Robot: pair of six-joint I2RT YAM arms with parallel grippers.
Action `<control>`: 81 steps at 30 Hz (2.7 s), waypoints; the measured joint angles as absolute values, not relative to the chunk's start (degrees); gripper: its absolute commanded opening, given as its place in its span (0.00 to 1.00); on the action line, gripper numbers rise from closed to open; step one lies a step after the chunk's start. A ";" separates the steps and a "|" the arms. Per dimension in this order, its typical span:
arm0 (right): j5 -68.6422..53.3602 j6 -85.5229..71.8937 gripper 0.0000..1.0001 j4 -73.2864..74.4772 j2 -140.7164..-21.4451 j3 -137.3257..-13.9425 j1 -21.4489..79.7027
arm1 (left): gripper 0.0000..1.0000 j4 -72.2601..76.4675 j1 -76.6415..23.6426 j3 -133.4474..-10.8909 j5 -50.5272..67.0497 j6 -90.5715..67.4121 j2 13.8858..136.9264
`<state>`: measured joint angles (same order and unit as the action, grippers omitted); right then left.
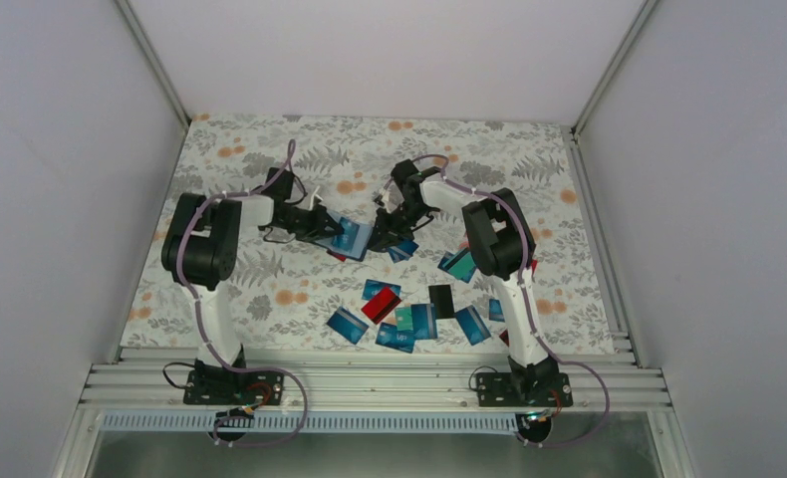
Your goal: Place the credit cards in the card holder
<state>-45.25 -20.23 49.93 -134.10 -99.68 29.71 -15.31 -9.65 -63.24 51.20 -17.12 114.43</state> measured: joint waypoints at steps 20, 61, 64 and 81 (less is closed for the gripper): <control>-46.94 -19.86 0.08 50.85 -135.17 -100.53 29.19 | 0.03 -20.86 -11.94 -68.07 52.69 -14.22 117.86; -49.08 -18.41 0.08 52.51 -136.07 -101.12 27.59 | 0.84 -38.17 -21.37 -82.02 35.53 -21.52 117.95; -48.80 -18.13 0.08 52.34 -136.07 -101.27 27.59 | 0.95 -40.07 -21.39 -82.70 34.06 -21.32 117.69; -46.35 -17.19 0.19 52.64 -135.83 -103.13 27.62 | 1.00 -50.09 -21.65 -83.90 22.50 -19.90 111.87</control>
